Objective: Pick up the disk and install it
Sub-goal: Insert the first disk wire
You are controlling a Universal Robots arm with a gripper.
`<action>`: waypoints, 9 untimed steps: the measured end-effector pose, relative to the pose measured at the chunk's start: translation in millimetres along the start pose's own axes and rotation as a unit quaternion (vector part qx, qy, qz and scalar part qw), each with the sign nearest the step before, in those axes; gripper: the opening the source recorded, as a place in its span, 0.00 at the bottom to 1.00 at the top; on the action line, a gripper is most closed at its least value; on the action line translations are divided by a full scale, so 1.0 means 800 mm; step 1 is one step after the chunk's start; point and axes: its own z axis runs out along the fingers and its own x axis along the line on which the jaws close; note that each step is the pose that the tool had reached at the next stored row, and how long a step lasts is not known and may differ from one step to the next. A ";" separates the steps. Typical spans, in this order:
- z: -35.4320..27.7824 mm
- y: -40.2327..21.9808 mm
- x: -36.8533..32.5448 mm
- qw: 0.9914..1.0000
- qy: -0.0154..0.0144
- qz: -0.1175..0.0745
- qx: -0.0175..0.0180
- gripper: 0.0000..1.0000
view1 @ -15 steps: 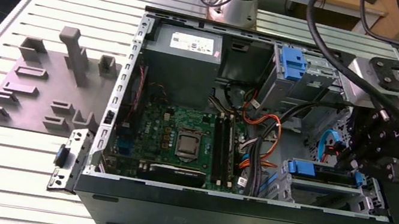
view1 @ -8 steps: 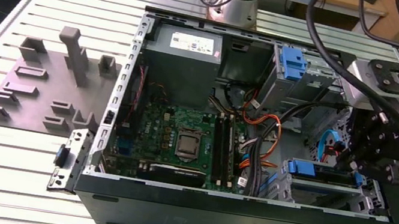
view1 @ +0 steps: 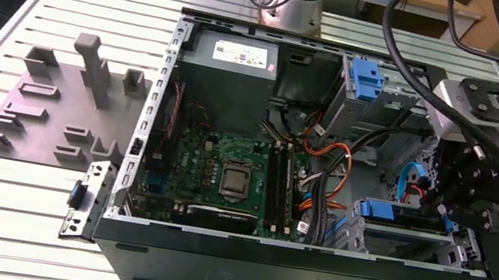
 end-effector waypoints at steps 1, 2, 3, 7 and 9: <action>0.0004 0.0000 0.0000 1.000 0.000 0.000 0.000 0.16; 0.0008 0.0001 0.0001 1.000 0.000 0.000 0.000 0.16; 0.0012 0.0001 0.0001 1.000 0.000 0.000 0.000 0.16; 0.0028 0.0003 0.0001 1.000 0.000 0.000 0.000 0.16; 0.0037 0.0003 0.0001 1.000 0.000 0.000 0.000 0.16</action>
